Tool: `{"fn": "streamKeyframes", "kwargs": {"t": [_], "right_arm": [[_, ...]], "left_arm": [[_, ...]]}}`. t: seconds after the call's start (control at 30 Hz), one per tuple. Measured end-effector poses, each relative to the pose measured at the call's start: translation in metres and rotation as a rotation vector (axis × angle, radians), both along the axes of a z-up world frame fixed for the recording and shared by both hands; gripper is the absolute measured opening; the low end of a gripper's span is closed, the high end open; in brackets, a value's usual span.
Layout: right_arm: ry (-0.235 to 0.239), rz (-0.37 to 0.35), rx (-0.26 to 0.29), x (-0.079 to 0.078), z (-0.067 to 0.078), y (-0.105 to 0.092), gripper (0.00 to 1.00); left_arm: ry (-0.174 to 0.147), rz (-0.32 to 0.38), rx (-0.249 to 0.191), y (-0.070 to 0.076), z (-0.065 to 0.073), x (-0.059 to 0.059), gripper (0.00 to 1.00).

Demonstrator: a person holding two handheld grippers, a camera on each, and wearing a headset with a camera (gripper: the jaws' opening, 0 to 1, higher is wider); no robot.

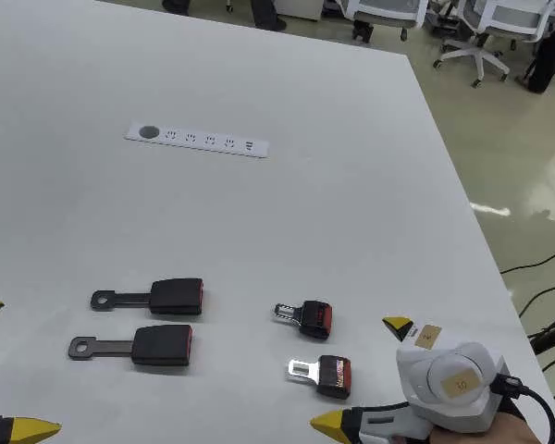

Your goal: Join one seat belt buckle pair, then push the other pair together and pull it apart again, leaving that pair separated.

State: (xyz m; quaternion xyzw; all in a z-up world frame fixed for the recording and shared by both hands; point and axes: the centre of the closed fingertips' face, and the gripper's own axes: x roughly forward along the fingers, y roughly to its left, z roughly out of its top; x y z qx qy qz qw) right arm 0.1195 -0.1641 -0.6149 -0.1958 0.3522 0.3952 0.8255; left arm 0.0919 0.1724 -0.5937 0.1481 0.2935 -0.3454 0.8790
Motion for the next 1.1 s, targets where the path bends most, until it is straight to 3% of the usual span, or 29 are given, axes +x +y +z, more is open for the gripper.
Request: {"fn": "streamKeyframes", "kwargs": {"t": [0.43,0.83,0.87,0.9,0.93,1.1], "right_arm": [[0.008,-0.005,-0.003,-0.005,-0.003,-0.004,0.99],[0.010,-0.010,-0.010,-0.007,-0.003,-0.008,0.99],[0.021,-0.018,0.005,-0.007,-0.002,-0.008,0.99],[0.040,-0.053,0.067,-0.007,0.003,-0.003,0.99],[0.040,-0.066,0.092,-0.005,0.007,-0.001,0.99],[0.013,-0.051,0.059,-0.003,0.015,-0.001,0.99]], "left_arm": [[0.005,0.015,-0.003,0.007,-0.004,-0.002,1.00],[0.004,0.015,-0.002,0.005,-0.003,-0.003,1.00],[0.005,0.015,0.000,0.005,-0.002,-0.004,1.00],[0.009,0.016,0.001,0.004,-0.003,-0.004,1.00],[0.009,0.017,0.004,0.006,-0.004,-0.003,1.00],[0.000,0.011,0.007,0.006,-0.004,-0.002,1.00]]}}
